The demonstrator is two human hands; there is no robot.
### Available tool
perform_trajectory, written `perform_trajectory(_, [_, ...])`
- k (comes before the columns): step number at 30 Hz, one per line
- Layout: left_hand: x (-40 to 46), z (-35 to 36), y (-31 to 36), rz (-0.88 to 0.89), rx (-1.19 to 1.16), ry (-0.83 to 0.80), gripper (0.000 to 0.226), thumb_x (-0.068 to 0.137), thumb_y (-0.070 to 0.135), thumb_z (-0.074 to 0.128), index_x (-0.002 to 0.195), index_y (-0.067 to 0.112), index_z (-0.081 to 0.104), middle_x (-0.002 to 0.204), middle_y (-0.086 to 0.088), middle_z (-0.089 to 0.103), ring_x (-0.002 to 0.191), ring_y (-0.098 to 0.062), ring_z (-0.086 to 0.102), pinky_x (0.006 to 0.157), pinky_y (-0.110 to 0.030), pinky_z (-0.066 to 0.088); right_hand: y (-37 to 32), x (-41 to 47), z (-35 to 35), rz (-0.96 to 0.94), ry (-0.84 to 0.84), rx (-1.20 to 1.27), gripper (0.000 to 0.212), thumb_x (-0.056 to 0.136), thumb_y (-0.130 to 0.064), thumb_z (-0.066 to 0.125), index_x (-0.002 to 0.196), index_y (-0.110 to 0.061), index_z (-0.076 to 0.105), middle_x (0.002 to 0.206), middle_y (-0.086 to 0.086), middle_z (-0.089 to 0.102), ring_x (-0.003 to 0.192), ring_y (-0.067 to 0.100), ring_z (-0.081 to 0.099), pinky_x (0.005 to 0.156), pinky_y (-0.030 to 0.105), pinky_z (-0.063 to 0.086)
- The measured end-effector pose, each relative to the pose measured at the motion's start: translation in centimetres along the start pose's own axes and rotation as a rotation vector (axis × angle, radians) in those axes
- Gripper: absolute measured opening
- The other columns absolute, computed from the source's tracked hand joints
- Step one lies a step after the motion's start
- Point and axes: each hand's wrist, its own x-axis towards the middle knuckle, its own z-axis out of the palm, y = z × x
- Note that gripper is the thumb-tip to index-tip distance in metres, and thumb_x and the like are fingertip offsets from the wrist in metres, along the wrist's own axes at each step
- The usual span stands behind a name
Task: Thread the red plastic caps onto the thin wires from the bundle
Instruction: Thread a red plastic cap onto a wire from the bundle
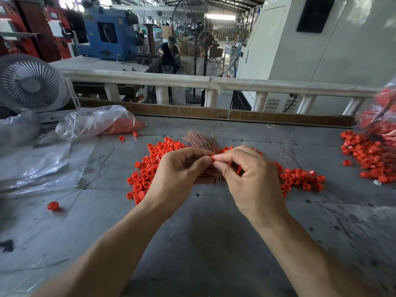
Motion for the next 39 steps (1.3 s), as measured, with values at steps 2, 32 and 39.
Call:
perform_trajectory(2, [-0.1, 0.0, 0.0, -0.002, 0.002, 0.000, 0.015, 0.096, 0.008, 0.064, 0.106, 0.007, 0.075, 0.093, -0.015, 0.078, 0.092, -0.030, 0.076, 0.083, -0.038, 0.063, 0.0, 0.0, 0.0, 0.016, -0.013, 0.019, 0.009, 0.084, -0.010, 0.083, 0.090, -0.015, 0.081, 0.087, -0.006, 0.070, 0.083, 0.012, 0.066, 0.075, 0.030, 0.053])
perform_trajectory(32, [-0.2, 0.7, 0.3, -0.163, -0.202, 0.040, 0.015, 0.098, 0.009, 0.061, 0.095, 0.000, 0.073, 0.092, -0.023, 0.072, 0.085, -0.031, 0.070, 0.080, -0.039, 0.061, -0.8, -0.2, 1.2, -0.034, 0.091, -0.275, 0.013, 0.081, -0.014, 0.083, 0.083, -0.014, 0.071, 0.083, -0.003, 0.067, 0.081, 0.020, 0.063, 0.071, 0.020, 0.039])
perform_trajectory(39, [-0.2, 0.6, 0.2, -0.158, -0.185, 0.038, 0.016, 0.099, 0.008, 0.060, 0.097, -0.003, 0.072, 0.091, -0.023, 0.074, 0.082, -0.028, 0.072, 0.078, -0.036, 0.062, -0.8, -0.3, 1.2, -0.053, 0.094, -0.283, 0.012, 0.082, -0.013, 0.082, 0.081, -0.013, 0.070, 0.081, -0.003, 0.067, 0.079, 0.020, 0.063, 0.069, 0.022, 0.040])
